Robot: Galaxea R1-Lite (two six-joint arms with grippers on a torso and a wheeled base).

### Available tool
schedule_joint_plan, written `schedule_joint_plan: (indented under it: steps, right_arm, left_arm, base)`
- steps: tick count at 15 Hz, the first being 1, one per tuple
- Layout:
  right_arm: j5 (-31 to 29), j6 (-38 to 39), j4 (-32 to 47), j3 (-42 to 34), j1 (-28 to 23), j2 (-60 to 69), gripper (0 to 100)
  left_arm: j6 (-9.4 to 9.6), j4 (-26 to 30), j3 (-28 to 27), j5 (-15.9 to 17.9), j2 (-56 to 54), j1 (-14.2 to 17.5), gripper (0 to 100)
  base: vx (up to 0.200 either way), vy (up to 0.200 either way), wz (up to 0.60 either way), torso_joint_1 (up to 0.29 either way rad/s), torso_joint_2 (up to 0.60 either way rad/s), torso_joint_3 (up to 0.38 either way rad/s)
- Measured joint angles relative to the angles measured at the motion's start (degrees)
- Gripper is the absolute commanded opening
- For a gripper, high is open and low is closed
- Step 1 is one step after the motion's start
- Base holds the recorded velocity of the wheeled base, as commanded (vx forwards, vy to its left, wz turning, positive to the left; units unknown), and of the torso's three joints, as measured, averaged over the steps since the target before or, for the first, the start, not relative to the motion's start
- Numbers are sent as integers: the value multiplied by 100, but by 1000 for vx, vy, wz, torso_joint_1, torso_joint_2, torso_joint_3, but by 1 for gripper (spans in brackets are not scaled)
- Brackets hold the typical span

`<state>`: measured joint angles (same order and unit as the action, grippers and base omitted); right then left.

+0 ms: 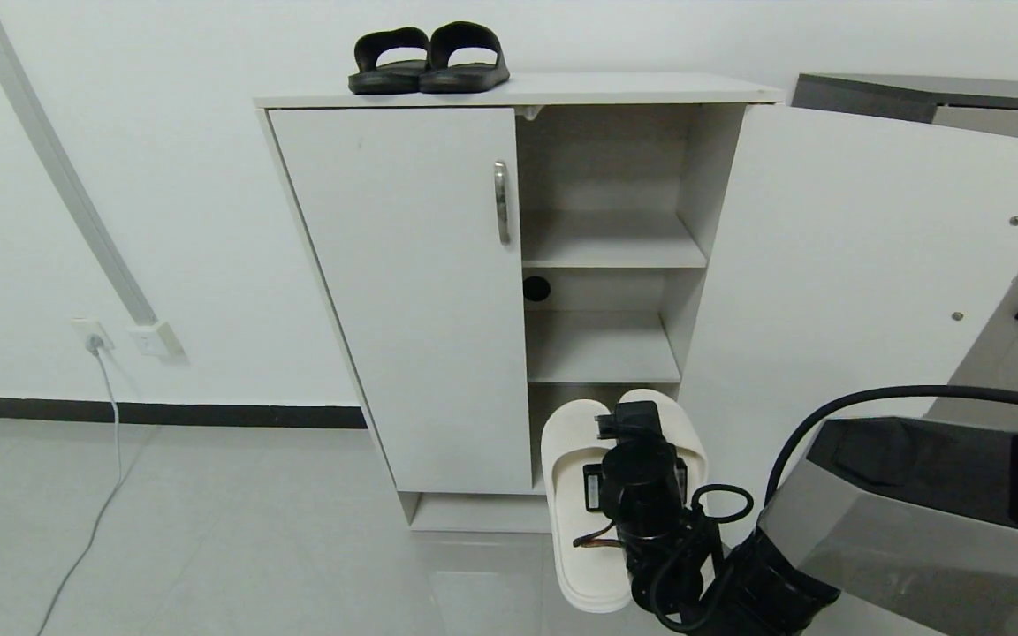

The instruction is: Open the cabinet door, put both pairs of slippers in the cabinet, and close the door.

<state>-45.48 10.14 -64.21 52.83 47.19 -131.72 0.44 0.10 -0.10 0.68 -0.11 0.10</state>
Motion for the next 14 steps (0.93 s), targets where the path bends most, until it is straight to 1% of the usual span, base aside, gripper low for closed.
schedule_joint_plan:
  steps: [5, 14]
  right_arm:
    - [-2, 6, -20, -13, -4, -34, 0]
    - [-6, 0, -72, 2, 7, -124, 0]
  left_arm:
    - [0, 0, 0, 10, 1, -5, 0]
    - [0, 0, 0, 10, 4, -2, 0]
  base:
    - [0, 0, 0, 0, 0, -25]
    - [0, 0, 0, 3, 2, -187]
